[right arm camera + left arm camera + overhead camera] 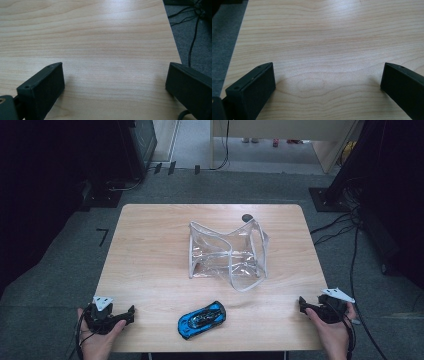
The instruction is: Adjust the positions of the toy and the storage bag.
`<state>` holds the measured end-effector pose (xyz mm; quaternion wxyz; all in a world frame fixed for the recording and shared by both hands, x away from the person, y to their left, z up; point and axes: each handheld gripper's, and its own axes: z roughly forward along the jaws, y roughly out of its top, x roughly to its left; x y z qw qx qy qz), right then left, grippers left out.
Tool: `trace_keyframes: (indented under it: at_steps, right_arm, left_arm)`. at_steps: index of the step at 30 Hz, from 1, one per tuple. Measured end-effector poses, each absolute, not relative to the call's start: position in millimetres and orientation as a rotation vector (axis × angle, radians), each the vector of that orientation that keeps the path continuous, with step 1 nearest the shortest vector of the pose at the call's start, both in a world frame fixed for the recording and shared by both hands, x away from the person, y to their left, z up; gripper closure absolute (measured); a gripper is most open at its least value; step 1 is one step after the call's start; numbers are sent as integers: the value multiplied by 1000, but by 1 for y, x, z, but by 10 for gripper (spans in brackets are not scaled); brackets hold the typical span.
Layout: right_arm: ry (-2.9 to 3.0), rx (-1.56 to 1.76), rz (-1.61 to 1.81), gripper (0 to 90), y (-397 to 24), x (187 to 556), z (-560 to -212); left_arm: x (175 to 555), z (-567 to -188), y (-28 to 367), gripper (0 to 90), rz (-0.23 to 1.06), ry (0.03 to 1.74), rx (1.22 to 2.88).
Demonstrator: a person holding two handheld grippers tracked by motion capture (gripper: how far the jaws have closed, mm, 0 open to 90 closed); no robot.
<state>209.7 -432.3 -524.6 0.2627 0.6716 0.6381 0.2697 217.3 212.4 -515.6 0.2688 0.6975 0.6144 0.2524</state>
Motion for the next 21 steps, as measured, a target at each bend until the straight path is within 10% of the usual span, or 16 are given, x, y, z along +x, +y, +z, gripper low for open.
trace_keyframes:
  at_steps: [14, 21]
  right_arm:
    - [1758, 1728, 855, 202, -401, 221, -518]
    - [1858, 1644, 961, 409, -373, 241, -515]
  left_arm:
    - [241, -493, 169, 151, 614, 1536, 1782]
    - [264, -493, 128, 388, 585, 1428, 1831]
